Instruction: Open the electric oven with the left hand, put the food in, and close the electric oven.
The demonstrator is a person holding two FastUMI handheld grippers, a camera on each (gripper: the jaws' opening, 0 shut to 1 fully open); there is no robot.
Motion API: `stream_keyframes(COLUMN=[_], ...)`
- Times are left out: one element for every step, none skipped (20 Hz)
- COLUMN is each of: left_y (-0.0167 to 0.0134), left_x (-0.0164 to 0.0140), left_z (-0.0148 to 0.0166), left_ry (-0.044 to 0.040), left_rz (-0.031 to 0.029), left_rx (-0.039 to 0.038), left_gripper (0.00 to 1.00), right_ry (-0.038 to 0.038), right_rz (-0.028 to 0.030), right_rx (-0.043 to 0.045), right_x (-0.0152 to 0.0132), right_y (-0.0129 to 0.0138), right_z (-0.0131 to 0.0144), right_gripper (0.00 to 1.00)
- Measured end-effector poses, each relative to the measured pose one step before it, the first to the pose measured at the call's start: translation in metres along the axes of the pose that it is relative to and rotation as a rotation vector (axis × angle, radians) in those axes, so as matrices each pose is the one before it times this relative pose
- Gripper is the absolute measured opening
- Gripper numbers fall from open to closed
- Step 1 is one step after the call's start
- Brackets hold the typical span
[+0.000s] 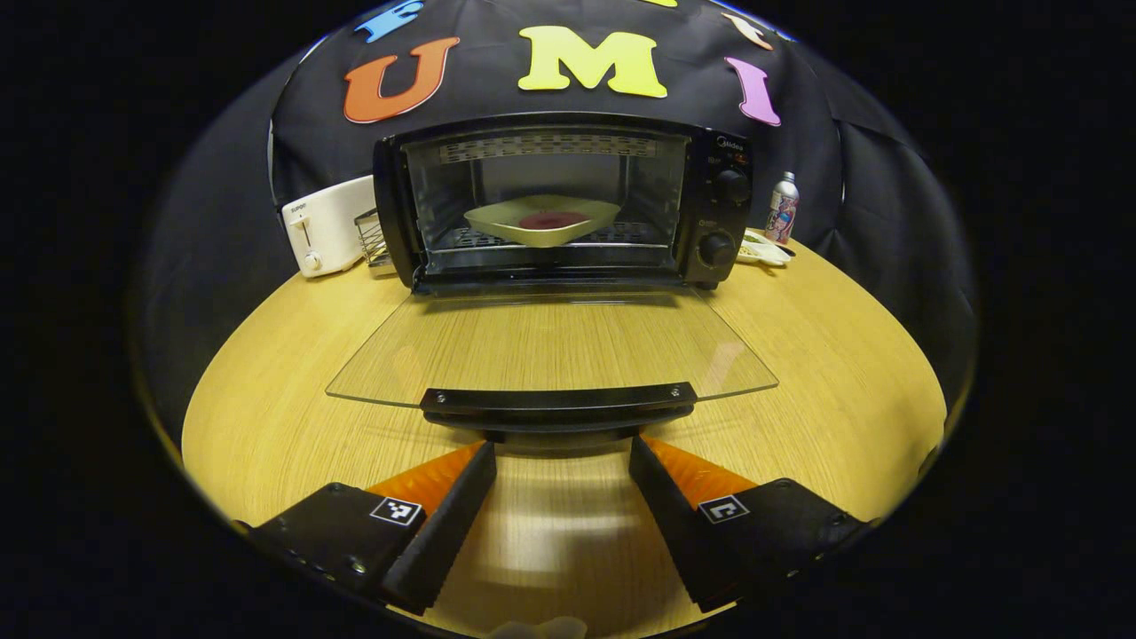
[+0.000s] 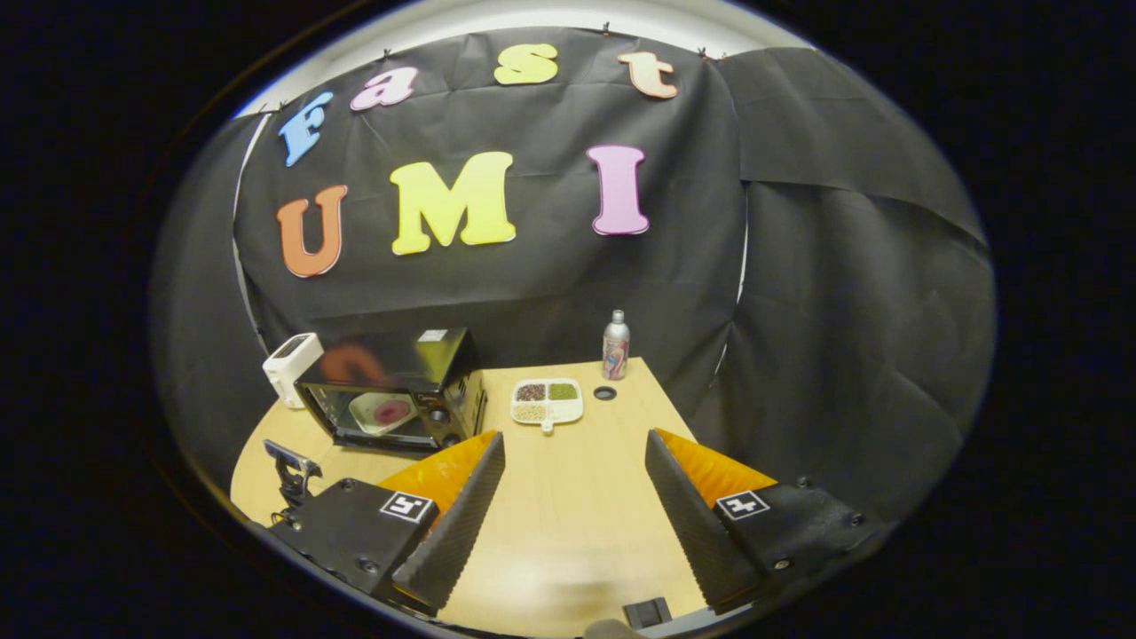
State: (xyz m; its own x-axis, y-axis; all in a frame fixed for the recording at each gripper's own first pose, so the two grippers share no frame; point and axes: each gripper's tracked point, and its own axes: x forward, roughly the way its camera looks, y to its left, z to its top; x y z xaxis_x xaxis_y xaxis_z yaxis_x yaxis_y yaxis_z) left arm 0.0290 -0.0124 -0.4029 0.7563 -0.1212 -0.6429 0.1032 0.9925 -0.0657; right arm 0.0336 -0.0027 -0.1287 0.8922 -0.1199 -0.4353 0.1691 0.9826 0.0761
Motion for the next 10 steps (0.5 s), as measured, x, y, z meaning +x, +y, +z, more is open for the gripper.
stream_keyframes(left_y=[-0.00018,0.00026,0.00064,0.00014,0.00046,0.00036,0.00060,0.00242,0.00157,0.00125], left_x=[-0.00285,-0.00204,-0.00154,-0.00304,-0.00124,-0.00244,-0.00185,-0.00085,-0.00041,-0.00103], left_z=[0.00231,0.00335,0.00430,0.00456,0.00504,0.00476,0.00447,0.00657,0.00671,0.00929], left_ry=[-0.00063,-0.00240,-0.00172,-0.00337,-0.00503,-0.00677,-0.00530,-0.00842,-0.00809,-0.01079], left_rz=[-0.00137,-0.00027,-0.00067,-0.00063,-0.00037,0.00051,0.00222,0.00571,0.00147,-0.00167], left_rx=[0.00125,0.00266,0.00059,-0.00054,0.00118,0.00236,0.00711,0.00818,0.00270,0.00132], left_gripper=[0.98,0.97,0.97,0.97,0.97,0.97,0.97,0.97,0.97,0.97], right_ry=[0.00078,0.00153,-0.00251,0.00048,0.00060,-0.00152,0.00065,0.00190,0.00134,-0.00284], right_rz=[-0.00111,0.00141,-0.00304,-0.00036,-0.00006,-0.00064,0.00080,0.00150,-0.00050,-0.00198], right_rx=[0.00321,0.00405,0.00152,0.00121,0.00276,0.00529,0.00782,0.01024,0.01048,0.00702], right_x=[0.00104,0.00015,-0.00074,-0.00058,-0.00034,0.00001,-0.00018,-0.00082,-0.00015,0.00078], right_y=[-0.00033,-0.00092,-0.00074,-0.00104,-0.00009,-0.00083,0.00007,0.00001,-0.00063,-0.00098], right_z=[-0.00064,-0.00039,-0.00173,-0.00125,-0.00280,-0.00057,-0.00235,-0.00300,-0.00130,0.00022], right_gripper=[0.96,1.00,1.00,0.96,0.96,0.96,0.96,1.00,0.96,1.00])
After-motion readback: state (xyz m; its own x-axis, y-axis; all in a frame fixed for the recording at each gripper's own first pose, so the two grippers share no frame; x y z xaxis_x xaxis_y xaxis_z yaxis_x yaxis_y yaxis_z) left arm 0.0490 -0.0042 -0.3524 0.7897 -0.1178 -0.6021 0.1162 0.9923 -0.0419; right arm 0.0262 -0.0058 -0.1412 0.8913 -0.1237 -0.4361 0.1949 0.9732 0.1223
